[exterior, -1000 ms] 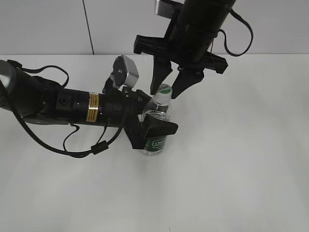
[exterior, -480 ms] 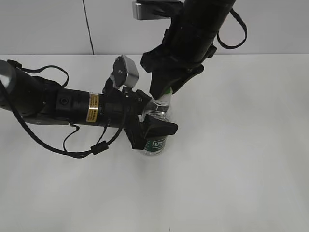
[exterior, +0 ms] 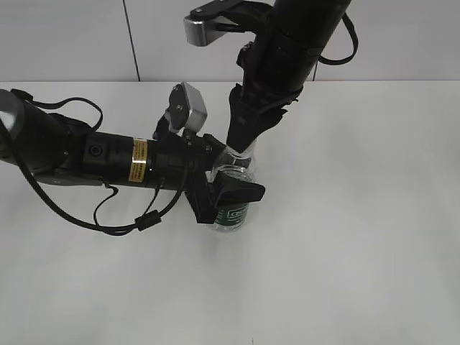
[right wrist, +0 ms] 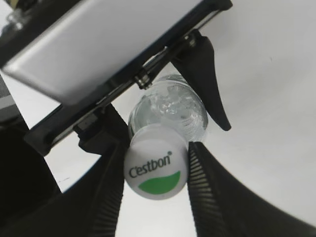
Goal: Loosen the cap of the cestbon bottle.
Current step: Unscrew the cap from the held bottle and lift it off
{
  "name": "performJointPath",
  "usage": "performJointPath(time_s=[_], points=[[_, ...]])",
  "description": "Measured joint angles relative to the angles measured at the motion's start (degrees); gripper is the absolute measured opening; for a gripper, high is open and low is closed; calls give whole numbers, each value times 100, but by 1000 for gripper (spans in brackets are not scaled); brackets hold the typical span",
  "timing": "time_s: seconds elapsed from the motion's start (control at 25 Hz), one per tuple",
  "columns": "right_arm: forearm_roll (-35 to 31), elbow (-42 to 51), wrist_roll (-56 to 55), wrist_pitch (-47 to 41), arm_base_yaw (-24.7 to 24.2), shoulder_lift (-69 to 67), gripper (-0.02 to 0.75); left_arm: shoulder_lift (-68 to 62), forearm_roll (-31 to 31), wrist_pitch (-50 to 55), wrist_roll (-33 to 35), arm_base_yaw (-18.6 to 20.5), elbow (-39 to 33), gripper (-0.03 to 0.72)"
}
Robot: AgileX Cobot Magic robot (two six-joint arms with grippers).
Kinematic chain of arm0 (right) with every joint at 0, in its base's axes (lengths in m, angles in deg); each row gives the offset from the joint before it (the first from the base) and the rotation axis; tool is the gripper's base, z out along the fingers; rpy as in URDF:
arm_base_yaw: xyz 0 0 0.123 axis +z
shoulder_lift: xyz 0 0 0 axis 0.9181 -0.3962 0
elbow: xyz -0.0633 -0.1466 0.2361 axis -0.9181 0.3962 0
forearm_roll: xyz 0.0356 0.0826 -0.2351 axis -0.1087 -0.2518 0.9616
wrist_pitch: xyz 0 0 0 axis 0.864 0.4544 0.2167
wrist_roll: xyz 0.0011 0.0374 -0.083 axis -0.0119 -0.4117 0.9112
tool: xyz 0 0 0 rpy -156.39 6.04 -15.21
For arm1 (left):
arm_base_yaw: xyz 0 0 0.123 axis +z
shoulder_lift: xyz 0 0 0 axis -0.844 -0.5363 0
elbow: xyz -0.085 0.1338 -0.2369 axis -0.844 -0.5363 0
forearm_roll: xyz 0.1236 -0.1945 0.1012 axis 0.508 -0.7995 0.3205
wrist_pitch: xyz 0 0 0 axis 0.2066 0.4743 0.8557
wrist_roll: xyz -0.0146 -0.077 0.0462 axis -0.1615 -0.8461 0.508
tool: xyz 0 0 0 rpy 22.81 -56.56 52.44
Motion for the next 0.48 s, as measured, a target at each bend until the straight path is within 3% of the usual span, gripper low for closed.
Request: performJointPath(time_s=[0.48], points=[[0, -37, 2264, -64, 0, 23, 298, 0, 48, -181, 11, 0, 0, 438]])
